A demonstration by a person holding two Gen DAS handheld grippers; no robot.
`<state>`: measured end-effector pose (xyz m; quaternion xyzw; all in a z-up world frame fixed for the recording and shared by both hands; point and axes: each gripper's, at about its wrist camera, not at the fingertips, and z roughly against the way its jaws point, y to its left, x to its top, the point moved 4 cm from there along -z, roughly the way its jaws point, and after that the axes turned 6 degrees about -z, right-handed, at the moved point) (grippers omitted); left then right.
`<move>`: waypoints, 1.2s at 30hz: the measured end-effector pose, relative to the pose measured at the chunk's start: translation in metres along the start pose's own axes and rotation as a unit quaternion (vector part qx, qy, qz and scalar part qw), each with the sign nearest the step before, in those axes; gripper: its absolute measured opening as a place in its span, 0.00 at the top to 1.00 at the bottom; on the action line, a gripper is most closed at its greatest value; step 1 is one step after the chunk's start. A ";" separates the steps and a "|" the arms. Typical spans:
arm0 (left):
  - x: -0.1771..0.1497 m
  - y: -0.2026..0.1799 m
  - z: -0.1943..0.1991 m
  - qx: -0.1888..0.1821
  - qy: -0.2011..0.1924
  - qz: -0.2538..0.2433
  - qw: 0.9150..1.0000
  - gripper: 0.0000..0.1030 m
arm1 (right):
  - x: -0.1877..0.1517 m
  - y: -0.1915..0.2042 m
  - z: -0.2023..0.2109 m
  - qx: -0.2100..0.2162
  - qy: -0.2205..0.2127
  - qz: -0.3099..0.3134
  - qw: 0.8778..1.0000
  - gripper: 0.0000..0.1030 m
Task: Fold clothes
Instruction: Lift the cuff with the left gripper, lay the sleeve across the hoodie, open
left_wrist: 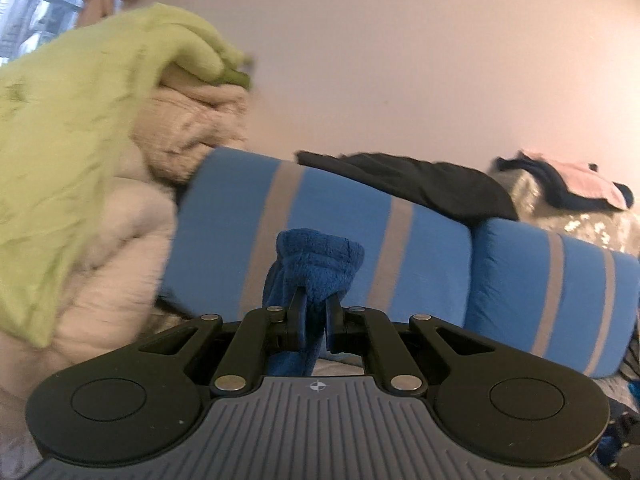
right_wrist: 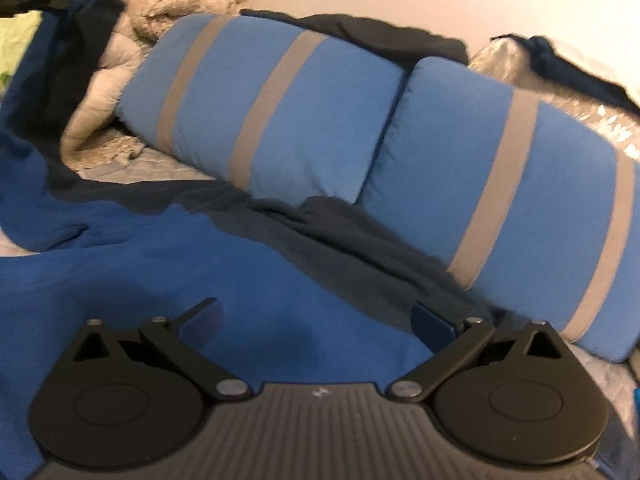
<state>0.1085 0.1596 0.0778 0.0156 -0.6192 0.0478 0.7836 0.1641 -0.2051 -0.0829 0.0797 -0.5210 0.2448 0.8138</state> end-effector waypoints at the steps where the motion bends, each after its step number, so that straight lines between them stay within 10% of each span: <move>1: 0.000 -0.003 -0.004 -0.004 0.004 0.002 1.000 0.92 | -0.001 0.002 0.000 0.005 0.003 0.004 1.000 0.00; 18: 0.015 -0.078 -0.042 -0.070 0.036 -0.045 0.996 0.92 | -0.005 0.010 -0.006 0.069 0.049 -0.025 0.996 0.00; 32: -0.012 -0.176 -0.063 -0.167 0.086 -0.101 0.977 0.89 | -0.005 0.011 -0.011 0.063 0.055 -0.016 0.996 0.00; 36: -0.039 -0.194 -0.066 -0.215 0.128 -0.114 0.961 0.26 | -0.006 0.011 -0.009 0.059 0.056 -0.011 0.997 0.00</move>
